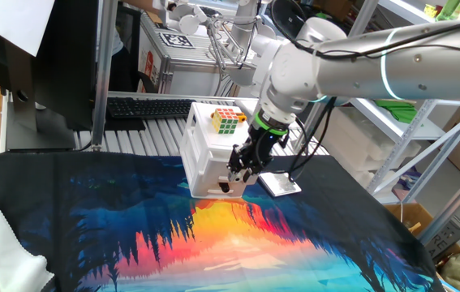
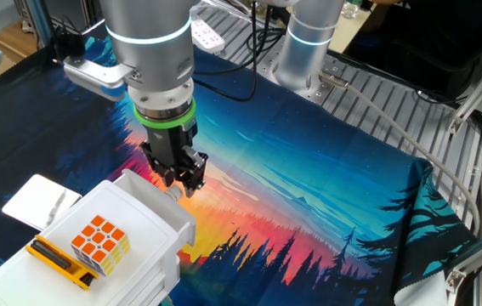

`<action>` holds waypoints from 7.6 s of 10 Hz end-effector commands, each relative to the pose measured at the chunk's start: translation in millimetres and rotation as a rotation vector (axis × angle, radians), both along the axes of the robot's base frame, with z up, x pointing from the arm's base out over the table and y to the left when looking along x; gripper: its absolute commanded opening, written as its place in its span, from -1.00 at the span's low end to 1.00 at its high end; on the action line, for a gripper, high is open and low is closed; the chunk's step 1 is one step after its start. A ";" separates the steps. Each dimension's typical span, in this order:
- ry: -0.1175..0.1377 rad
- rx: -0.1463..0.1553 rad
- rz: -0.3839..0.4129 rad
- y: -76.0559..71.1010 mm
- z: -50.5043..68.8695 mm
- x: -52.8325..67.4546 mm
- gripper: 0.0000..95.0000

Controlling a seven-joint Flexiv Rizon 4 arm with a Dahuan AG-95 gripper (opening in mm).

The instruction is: Grasp the handle and open the drawer

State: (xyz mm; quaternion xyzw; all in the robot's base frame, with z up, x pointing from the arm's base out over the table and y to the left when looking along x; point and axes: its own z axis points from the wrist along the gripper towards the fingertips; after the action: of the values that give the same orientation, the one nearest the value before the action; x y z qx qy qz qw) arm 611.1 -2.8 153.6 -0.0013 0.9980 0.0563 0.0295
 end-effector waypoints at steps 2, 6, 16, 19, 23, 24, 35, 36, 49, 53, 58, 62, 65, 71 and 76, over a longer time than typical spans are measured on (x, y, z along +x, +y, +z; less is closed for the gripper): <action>-0.039 -0.020 0.009 -1.8 2.5 -3.2 -0.20; -0.043 -0.018 0.001 -1.7 2.2 -3.1 -0.60; -0.067 -0.016 -0.006 -0.1 0.0 -3.2 -1.00; -0.061 -0.017 -0.006 -0.4 0.5 -3.7 -1.00; -0.064 0.003 -0.063 -0.3 0.6 -4.0 -0.20; -0.068 0.011 -0.080 0.5 -0.2 -4.6 0.20; -0.044 0.003 -0.069 3.2 0.6 7.1 -0.60; -0.043 0.002 -0.060 0.7 2.2 10.1 -0.60; -0.037 0.001 -0.083 10.3 2.5 -13.0 -1.00; -0.032 0.004 -0.097 14.3 1.2 -24.5 -1.00; -0.022 0.005 -0.103 19.8 0.7 -35.8 -1.00; -0.016 0.007 -0.115 22.3 0.4 -48.2 -1.00; -0.007 0.007 -0.127 25.2 0.9 -64.4 -1.00; 0.004 0.013 -0.141 30.5 0.5 -91.0 -1.00; -0.006 0.035 -0.194 30.6 0.0 -93.1 1.00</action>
State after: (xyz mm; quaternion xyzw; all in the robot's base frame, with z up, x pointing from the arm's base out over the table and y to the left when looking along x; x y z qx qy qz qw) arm 517.4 28.1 153.5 0.0964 0.9921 0.0708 0.0386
